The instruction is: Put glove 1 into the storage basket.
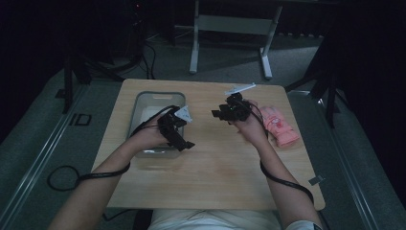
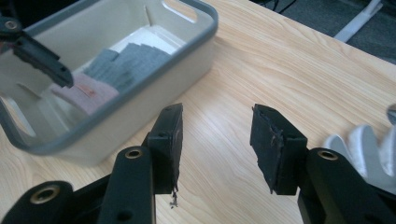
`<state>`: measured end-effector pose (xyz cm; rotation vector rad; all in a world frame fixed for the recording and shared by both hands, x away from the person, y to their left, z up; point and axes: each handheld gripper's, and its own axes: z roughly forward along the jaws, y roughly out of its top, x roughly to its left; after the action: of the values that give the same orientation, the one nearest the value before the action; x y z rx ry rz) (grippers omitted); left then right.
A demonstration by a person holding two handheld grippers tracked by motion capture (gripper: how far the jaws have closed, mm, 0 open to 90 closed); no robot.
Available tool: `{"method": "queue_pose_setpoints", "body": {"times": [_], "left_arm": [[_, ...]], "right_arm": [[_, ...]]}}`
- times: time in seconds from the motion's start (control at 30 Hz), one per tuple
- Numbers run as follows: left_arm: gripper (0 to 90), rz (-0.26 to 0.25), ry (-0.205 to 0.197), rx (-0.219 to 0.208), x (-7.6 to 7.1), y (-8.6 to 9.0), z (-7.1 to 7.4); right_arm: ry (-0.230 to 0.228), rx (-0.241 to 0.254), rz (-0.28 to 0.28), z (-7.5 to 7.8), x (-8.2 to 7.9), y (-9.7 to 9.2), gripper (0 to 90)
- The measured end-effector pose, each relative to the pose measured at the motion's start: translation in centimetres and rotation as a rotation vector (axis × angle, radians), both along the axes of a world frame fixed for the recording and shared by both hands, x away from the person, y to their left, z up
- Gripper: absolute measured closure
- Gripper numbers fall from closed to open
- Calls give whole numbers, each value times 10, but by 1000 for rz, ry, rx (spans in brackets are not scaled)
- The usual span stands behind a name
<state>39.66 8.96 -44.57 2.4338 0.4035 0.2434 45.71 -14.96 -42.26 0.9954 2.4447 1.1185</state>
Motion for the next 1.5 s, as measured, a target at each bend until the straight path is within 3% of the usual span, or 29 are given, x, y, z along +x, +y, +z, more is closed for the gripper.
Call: {"method": "queue_pose_setpoints", "body": {"times": [0.23, 0.53, 0.73, 0.83, 0.97, 1.07, 1.2, 1.23, 1.3, 1.37, 1.4, 1.5], "left_arm": [[22, -30, 19, 0, -19, -22, -15], [22, -54, 21, -47, -45, -36, -30], [22, -48, 13, -62, -64, -43, -47], [22, -40, -10, -38, -74, -46, -59], [22, -51, -34, -21, -89, -50, -76], [22, -54, -13, -24, -96, -49, -89], [23, -35, -21, -24, -103, -45, -102], [23, -31, -36, -30, -104, -43, -104], [23, -25, -25, -50, -105, -41, -105], [23, -22, -20, -65, -106, -38, -107], [23, -21, -17, -64, -107, -38, -109], [23, -7, -38, -94, -108, -35, -112]], "right_arm": [[-28, -11, -37, -6, 0, -28, 556], [-65, -62, -82, -12, 3, -61, 572], [-60, -100, -107, -21, 9, -82, 611], [-46, -120, -116, -27, 14, -89, 655], [-43, -167, -102, -33, 23, -91, 701], [-41, -182, -100, -37, 32, -90, 707], [-8, -194, -94, -46, 45, -87, 688], [4, -201, -85, -49, 49, -86, 685], [15, -228, -88, -54, 55, -82, 685], [11, -252, -90, -57, 58, -81, 685], [4, -289, -98, -62, 64, -78, 685], [6, -313, -108, -67, 71, -78, 684]]}}
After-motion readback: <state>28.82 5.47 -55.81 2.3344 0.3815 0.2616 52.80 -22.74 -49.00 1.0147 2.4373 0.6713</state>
